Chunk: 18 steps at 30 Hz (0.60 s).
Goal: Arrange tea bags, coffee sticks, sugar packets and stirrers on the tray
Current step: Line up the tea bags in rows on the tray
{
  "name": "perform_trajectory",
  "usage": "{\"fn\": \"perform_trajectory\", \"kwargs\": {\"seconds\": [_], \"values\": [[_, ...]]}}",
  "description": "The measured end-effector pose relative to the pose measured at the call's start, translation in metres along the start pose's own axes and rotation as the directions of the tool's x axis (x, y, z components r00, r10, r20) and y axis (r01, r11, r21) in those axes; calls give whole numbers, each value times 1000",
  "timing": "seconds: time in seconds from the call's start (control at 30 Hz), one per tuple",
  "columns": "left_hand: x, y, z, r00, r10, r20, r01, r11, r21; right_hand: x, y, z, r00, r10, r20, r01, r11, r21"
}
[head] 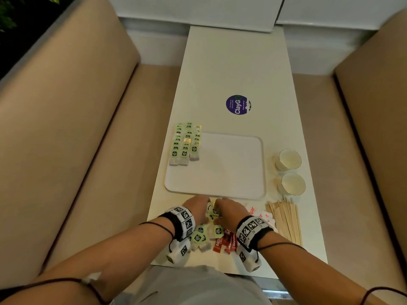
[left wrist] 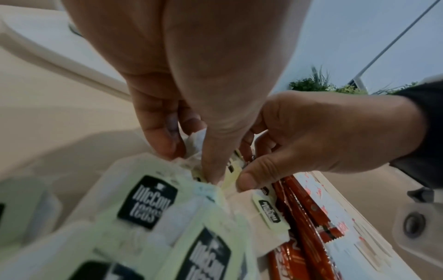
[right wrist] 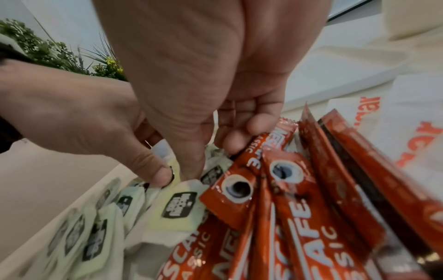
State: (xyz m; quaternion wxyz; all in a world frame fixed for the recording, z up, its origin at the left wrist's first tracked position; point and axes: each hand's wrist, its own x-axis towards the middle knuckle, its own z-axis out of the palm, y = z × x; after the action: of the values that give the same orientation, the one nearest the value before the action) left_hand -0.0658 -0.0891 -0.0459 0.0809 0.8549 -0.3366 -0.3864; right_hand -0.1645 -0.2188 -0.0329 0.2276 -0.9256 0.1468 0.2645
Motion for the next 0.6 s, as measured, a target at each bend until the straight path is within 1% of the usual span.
{"fn": "perform_trajectory", "kwargs": {"seconds": [0.13,0.27,0.37,0.6], "values": [[-3,1,-4,1000,7,9,-8,999,46,1,1,0,999,-31,-19,32,999,31],[-6,-5,-4,1000,19,2,-19,1000,-8,3,2,0,998,-52,-31,54,996,73],[-11,-6,-6,1000,28,-13,-29,997,-77,5,2,-3,997,-68,-29,70,995,74],[-23,-8,-17,999,10,-43,-21,967,-254,2,6,-12,991,-101,-83,116,972,206]]}}
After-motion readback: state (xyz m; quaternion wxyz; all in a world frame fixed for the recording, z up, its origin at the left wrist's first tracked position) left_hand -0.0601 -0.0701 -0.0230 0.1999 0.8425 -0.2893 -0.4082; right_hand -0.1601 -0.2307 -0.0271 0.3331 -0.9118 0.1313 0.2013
